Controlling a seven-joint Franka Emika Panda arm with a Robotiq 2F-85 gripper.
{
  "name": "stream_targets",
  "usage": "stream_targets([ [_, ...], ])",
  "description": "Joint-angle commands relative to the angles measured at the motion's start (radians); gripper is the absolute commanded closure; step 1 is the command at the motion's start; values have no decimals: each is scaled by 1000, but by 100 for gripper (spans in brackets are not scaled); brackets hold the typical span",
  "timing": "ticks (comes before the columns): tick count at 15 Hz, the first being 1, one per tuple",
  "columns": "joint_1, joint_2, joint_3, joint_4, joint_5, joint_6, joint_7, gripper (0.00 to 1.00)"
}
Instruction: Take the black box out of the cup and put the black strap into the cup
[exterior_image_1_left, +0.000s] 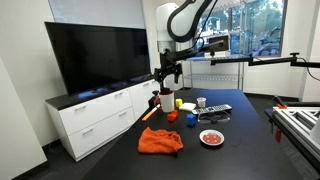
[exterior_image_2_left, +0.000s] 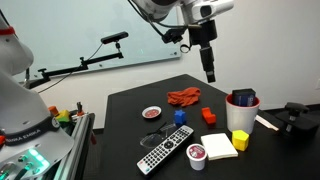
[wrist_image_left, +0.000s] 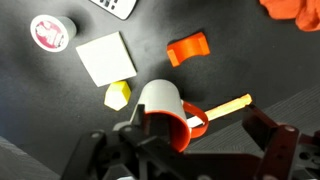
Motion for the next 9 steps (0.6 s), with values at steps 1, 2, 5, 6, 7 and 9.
stream_targets([
  [1, -1, 54, -29, 103, 43, -16, -22, 0],
  [2, -3, 68, -36, 124, 52, -16, -28, 0],
  [5, -13, 108, -53, 182, 66, -27, -45, 0],
  [6, -17, 121, -56, 198, 76, -29, -52, 0],
  [7, -20, 137, -62, 214, 79, -30, -51, 0],
  [9, -27, 167, -70, 241, 91, -26, -61, 0],
])
